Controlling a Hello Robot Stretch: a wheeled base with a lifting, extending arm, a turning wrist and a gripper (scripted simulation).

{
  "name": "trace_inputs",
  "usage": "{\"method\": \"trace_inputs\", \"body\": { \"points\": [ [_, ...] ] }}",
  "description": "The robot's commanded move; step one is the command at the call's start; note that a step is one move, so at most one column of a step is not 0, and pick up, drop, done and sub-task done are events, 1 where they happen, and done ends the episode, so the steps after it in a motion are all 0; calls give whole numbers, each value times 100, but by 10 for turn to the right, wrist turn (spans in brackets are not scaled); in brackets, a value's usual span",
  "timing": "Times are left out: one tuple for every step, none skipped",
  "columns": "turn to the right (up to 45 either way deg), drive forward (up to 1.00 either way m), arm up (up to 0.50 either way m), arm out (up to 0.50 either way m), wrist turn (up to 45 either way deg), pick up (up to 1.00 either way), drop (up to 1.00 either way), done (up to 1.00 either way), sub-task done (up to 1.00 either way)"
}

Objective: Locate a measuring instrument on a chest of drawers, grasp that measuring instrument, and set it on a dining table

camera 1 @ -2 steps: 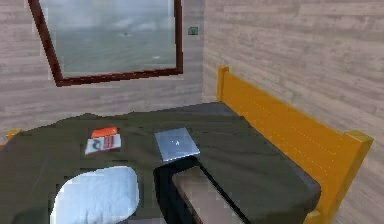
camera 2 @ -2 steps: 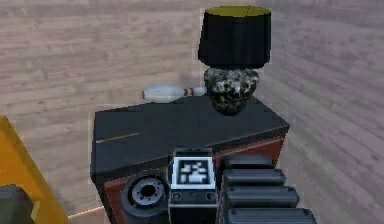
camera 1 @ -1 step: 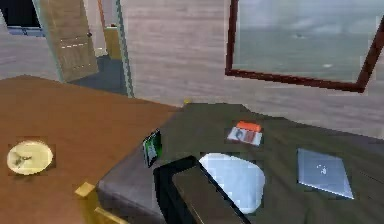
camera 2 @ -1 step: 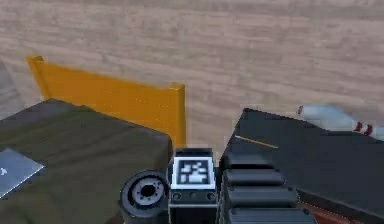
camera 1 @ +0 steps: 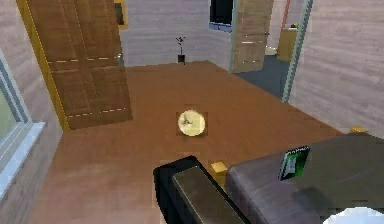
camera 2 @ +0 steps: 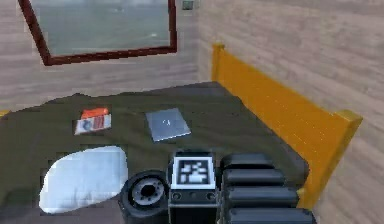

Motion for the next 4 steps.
{"method": "trace_inputs", "body": {
  "points": [
    [-120, 0, 0, 0, 0, 0, 0, 0, 0],
    [0, 100, 0, 0, 0, 0, 0, 0, 0],
    [0, 20, 0, 0, 0, 0, 0, 0, 0],
    [-60, 0, 0, 0, 0, 0, 0, 0, 0]
  ]
}}
